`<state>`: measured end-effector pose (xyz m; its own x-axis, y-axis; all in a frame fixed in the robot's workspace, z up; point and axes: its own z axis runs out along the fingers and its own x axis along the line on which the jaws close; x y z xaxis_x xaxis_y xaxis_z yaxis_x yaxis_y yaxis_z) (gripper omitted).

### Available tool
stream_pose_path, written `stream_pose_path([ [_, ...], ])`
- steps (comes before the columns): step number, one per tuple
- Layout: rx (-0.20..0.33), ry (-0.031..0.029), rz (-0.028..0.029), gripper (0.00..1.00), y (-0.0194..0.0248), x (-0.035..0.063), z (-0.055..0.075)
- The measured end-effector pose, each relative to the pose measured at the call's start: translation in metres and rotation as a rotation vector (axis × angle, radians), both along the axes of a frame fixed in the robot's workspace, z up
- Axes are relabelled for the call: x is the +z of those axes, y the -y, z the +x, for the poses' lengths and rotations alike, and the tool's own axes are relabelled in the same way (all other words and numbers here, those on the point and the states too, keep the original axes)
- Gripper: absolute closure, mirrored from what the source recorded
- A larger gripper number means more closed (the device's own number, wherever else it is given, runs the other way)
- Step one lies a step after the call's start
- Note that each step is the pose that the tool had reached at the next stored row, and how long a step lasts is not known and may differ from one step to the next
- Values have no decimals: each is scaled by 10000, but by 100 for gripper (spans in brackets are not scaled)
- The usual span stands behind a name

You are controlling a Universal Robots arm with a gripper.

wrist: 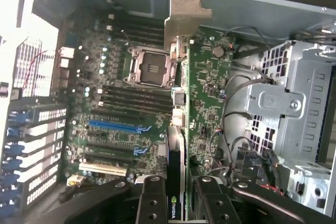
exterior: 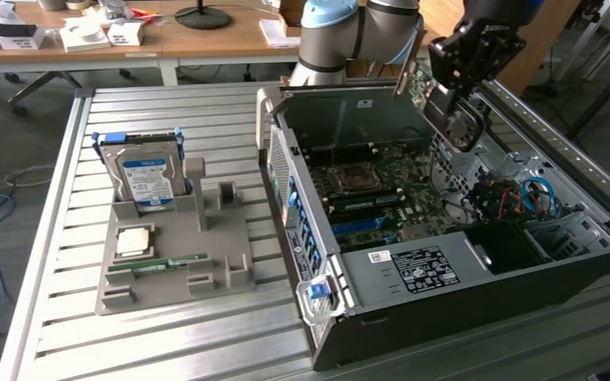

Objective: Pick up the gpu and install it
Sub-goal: 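Insert the gpu into the slot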

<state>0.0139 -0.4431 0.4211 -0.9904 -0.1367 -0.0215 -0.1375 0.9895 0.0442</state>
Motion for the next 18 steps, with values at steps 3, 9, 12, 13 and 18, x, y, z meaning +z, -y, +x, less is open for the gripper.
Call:
stream_pose_path([
  [3,354,0,-45,74,0,0,0],
  [9,1129,1,-95,74,0,0,0],
  [12,1555,2,-119,74,0,-1,0],
  [13,1707,2,-127,74,0,-1,0],
  [18,2515,4,-176,74,0,-2,0],
])
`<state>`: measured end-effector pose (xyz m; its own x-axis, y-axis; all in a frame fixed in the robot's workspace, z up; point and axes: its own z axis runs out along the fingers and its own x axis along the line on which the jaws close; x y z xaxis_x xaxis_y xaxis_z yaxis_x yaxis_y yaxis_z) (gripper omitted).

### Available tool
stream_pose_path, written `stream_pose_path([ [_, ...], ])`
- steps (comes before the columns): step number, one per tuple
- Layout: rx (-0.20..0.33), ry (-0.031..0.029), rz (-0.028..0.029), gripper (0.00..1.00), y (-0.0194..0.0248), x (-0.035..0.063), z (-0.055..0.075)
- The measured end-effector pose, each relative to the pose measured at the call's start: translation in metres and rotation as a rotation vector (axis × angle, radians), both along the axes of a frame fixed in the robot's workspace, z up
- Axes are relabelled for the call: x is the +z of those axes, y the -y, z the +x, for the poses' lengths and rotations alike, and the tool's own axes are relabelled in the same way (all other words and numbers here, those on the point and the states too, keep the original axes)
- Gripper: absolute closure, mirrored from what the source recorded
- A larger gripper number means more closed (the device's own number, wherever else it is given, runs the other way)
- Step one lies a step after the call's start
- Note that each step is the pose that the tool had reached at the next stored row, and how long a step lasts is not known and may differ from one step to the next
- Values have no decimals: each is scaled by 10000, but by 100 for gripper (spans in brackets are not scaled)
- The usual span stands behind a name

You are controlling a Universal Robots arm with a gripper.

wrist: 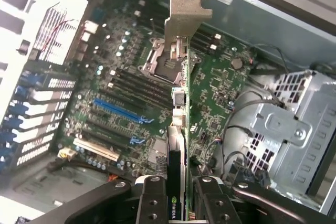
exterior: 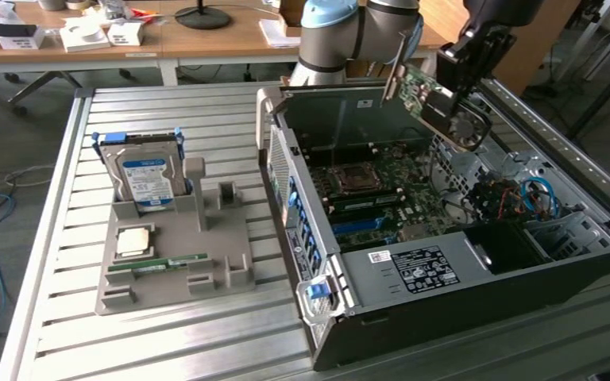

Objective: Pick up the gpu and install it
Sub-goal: 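Insert the gpu into the slot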

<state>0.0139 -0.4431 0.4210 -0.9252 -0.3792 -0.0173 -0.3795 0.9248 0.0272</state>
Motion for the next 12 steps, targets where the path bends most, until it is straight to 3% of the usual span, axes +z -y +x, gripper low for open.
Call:
stream_pose_path([
  [12,1956,0,-116,74,0,-1,0],
])
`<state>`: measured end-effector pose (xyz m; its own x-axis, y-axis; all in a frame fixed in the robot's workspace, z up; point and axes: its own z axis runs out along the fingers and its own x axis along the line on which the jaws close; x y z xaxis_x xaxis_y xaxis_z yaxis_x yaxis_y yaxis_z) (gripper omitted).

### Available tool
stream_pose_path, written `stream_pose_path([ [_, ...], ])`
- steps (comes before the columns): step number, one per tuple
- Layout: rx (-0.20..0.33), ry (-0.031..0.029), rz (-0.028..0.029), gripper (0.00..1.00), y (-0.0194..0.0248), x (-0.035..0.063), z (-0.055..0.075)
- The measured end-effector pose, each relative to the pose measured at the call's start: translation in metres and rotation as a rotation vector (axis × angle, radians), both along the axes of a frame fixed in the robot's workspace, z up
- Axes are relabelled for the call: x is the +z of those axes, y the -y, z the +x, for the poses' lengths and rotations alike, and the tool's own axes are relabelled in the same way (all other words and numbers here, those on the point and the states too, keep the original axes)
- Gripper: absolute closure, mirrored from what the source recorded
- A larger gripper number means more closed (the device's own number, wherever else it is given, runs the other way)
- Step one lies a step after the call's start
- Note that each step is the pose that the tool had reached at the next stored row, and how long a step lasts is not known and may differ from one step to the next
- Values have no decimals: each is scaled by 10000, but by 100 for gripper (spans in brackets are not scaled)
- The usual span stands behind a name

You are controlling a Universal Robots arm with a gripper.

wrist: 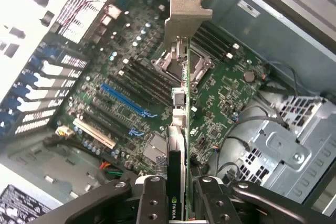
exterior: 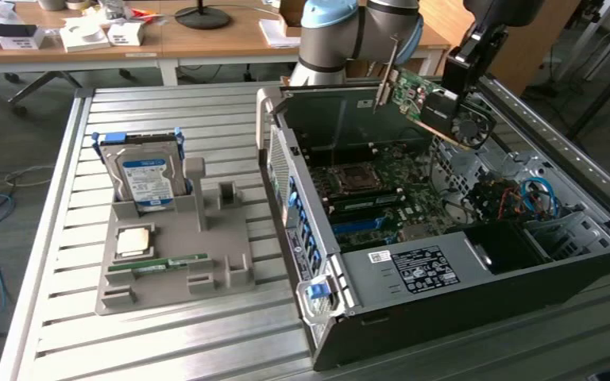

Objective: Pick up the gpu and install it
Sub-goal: 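Insert the gpu into the slot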

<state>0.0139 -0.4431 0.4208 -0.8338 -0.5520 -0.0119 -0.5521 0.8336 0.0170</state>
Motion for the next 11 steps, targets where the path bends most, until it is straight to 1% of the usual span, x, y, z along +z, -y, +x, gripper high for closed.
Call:
stream_pose_path([
  [11,1800,0,-99,74,0,-2,0],
])
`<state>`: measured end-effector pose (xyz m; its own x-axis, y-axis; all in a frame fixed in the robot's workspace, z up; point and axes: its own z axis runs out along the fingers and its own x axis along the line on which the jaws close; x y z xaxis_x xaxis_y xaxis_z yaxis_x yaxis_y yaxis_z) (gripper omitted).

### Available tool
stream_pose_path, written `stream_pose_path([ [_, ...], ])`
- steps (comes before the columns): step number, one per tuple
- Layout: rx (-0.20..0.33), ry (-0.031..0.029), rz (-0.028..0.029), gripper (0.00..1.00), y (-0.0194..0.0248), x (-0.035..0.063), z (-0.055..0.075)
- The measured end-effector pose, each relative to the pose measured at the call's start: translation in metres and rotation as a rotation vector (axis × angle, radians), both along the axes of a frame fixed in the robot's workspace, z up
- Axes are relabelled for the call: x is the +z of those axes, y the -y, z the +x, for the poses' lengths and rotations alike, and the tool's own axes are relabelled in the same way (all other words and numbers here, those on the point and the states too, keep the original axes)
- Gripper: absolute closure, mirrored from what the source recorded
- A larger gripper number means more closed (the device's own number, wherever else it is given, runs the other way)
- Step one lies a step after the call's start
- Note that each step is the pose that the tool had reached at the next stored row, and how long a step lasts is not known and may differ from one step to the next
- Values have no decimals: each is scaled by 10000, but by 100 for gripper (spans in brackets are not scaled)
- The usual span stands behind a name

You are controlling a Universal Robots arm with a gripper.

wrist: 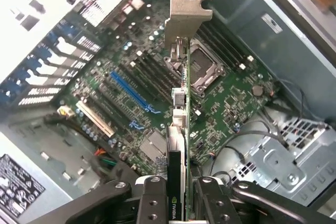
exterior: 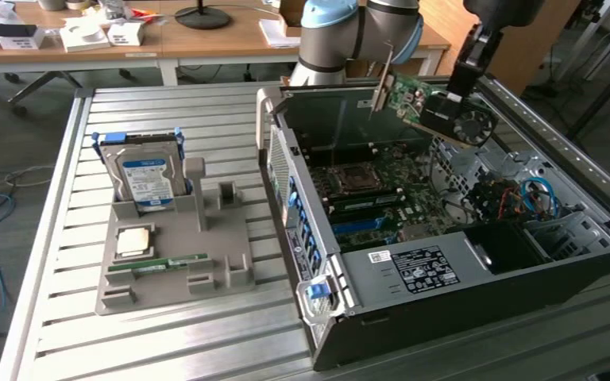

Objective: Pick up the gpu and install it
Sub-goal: 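Insert the gpu into the slot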

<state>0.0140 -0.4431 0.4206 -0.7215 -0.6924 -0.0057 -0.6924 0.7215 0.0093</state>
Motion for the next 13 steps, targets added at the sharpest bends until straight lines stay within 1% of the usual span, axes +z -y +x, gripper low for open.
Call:
stream_pose_path([
  [6,989,0,-53,74,0,0,0],
  [13,2176,2,-93,74,0,-2,0],
])
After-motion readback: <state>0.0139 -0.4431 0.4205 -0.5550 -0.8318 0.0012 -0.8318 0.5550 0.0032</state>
